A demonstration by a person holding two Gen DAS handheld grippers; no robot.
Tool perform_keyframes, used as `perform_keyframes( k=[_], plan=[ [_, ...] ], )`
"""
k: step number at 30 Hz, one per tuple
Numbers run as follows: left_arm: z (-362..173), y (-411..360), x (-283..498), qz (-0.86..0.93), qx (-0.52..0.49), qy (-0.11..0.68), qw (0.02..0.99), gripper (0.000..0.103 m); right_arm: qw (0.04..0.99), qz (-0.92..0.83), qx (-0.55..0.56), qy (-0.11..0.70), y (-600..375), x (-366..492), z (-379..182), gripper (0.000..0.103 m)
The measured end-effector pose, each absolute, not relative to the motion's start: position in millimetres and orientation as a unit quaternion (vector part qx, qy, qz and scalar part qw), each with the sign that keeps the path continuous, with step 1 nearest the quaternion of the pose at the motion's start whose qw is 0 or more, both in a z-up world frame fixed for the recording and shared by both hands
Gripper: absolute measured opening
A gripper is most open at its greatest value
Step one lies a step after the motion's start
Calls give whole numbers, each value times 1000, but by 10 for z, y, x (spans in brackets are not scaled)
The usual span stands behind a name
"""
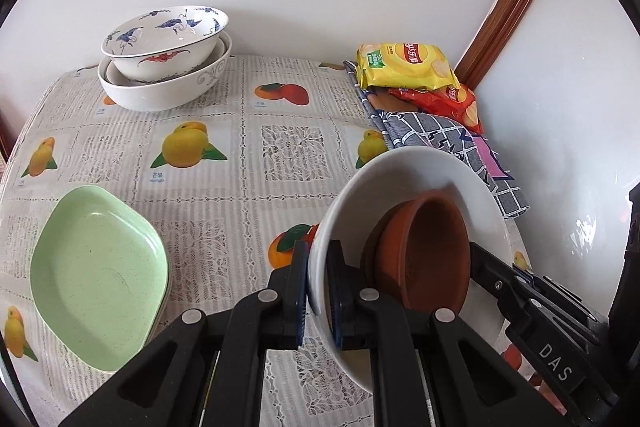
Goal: Organize plates and bowls
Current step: 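Lift the white bowl with both tools and carry it toward the light green plate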
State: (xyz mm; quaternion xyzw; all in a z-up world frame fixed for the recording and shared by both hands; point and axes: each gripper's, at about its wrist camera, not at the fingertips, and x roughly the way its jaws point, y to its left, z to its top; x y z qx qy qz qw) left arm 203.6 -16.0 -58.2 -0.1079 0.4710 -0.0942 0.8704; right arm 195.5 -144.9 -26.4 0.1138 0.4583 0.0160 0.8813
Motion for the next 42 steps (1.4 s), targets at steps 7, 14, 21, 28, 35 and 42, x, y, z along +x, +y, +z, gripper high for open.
perform_keyframes(
  k=[7,14,21,28,35,42],
  plan=[
    [-535,30,1982,-84,-112,465,874,10,882,29,107,458,-1264,1966,-253,10],
    [-521,171,1962,-81,-115,464,875,10,883,32,103,456,-1120,1985,-240,10],
    [-535,278,1960,-82,-116,464,874,10,883,32,95,458,-999,2004,-253,10],
    [-556,381,1977,-79,-121,466,873,10,881,38,99,461,-916,2068,-260,10],
    [-572,530,1995,-69,-129,464,873,10,879,45,93,465,-764,2135,-283,10],
    [-623,687,1993,-59,-137,466,872,10,876,54,90,470,-608,2188,-337,10]
  ],
)
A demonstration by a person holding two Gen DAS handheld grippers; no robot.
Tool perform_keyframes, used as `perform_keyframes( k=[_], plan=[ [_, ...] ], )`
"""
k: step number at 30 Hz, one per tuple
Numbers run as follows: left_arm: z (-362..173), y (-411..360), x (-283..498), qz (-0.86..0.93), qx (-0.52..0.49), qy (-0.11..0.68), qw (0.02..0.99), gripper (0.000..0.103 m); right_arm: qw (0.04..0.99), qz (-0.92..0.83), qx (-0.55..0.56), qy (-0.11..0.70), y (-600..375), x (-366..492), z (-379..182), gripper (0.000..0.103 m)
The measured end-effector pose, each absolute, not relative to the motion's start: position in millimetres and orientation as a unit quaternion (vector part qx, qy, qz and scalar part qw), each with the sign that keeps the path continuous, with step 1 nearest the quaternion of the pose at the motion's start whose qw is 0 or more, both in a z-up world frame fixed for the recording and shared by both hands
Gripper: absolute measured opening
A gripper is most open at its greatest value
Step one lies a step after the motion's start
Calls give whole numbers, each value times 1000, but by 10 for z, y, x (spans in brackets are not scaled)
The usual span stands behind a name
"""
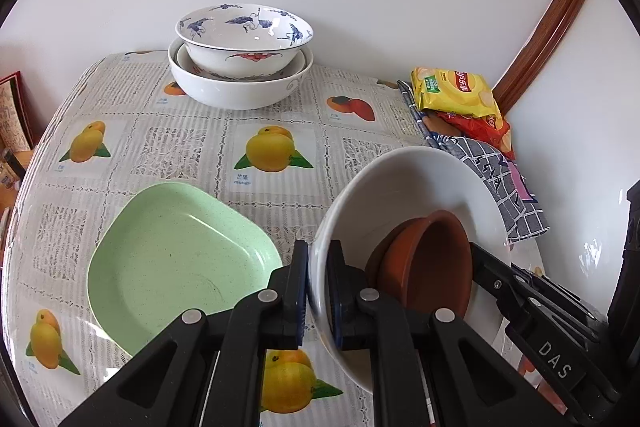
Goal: Organize plates and bowls
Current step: 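Lift the white bowl with both tools and carry it toward the light green plate, then lower the white bowl onto the light green plate and open both tools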
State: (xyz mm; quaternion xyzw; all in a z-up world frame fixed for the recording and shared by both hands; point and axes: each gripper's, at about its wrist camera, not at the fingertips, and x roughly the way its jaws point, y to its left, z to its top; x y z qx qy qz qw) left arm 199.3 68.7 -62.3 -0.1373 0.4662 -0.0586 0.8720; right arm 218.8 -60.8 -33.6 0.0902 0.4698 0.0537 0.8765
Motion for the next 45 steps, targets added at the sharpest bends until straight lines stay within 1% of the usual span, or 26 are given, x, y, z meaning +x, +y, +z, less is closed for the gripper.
perform_keyframes(
  k=[32,45],
  plan=[
    [-754,1259,1854,-21,-163,468,868,10,866,89,72,487,-31,2252,-500,10],
    [-885,1534,1802,-4,-175,474,863,10,857,106,60,500,230,2287,-647,10]
  ],
)
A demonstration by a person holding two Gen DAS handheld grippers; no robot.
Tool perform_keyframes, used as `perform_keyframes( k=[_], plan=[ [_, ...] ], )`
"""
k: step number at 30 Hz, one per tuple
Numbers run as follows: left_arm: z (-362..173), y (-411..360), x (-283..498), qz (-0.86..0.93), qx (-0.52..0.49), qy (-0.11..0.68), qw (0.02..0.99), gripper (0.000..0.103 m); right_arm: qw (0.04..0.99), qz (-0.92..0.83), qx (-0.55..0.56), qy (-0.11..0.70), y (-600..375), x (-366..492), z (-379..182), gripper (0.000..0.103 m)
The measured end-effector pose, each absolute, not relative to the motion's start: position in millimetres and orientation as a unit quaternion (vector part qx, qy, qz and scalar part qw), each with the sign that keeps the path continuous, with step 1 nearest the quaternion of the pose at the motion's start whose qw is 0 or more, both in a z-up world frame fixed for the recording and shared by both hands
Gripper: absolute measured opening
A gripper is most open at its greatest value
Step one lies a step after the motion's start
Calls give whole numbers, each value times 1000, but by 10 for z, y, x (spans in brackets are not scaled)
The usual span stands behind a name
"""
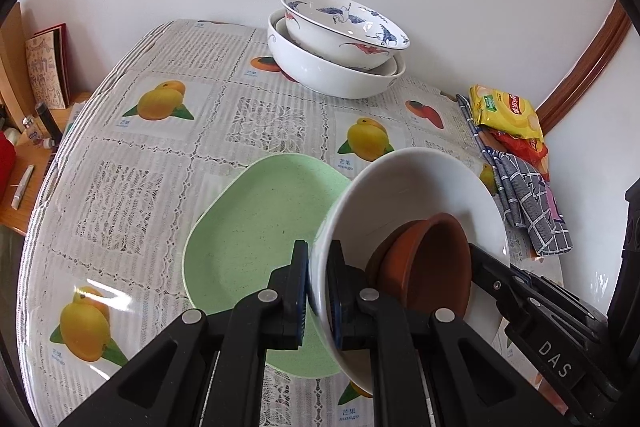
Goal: Organize plates and bowls
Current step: 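Lower the white bowl onto the light green plate and open both tools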
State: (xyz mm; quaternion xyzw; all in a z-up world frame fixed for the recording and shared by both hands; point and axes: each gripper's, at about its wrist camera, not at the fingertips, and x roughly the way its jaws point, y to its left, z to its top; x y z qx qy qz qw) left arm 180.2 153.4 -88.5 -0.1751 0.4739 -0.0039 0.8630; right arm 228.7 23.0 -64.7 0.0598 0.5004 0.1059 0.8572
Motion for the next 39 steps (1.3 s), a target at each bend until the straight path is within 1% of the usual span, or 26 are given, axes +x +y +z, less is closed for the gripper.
perform_keyframes(
  k=[16,26,30,39],
  plan=[
    [-1025,1874,1829,23,-187,482,855,10,845,131,49,516,590,2444,-840,10],
    [-1213,1967,1887,28,-191,498,846,10,830,134,51,540,649,2526,-1080,10],
    [-1229,1990,1908,22,-196,495,846,11,827,138,57,542,635,2554,-1096,10],
    [-1250,1993,1949,16,-192,497,846,11,832,129,36,539,696,2558,-1078,10]
  ],
)
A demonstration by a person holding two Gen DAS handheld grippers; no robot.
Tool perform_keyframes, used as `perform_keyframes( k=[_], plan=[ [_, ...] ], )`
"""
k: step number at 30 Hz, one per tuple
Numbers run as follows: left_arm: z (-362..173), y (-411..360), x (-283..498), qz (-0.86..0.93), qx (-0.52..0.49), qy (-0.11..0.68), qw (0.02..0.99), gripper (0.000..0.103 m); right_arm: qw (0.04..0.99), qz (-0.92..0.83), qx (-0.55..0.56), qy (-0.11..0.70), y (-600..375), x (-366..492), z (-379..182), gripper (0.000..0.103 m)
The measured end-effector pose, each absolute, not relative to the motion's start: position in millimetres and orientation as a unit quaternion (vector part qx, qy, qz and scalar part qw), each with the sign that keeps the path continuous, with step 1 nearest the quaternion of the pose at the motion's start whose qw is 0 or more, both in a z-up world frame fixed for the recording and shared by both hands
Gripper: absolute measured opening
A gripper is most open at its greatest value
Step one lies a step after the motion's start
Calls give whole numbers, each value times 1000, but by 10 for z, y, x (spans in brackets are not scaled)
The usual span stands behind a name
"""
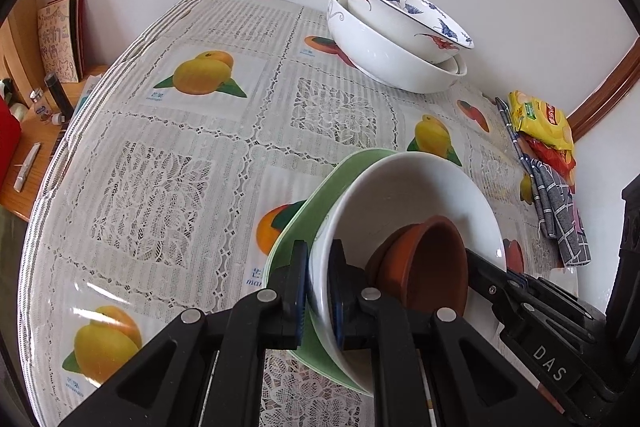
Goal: Organize plates and bowls
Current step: 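Lower the white bowl onto the light green plate and open both tools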
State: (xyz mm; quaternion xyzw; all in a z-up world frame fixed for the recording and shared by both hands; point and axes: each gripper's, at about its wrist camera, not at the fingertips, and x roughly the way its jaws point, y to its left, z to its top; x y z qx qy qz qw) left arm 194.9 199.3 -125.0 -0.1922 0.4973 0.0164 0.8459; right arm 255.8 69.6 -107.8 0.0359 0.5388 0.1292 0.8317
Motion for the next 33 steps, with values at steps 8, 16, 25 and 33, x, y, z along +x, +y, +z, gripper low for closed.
perform_keyframes(
  k=[8,16,25,33],
  plan=[
    [-1258,1999,1948,11,-195,497,846,11,836,125,14,534,732,2560,-1074,11],
    [-1252,1966,1921,12,-183,506,843,14,844,117,0,524,708,2537,-1010,14],
    [-1177,1973,1803,18,-187,506,842,26,844,123,-7,523,666,2420,-977,25],
    [-988,1927,1569,30,-174,483,857,42,850,127,-10,511,592,2209,-860,35]
  ],
)
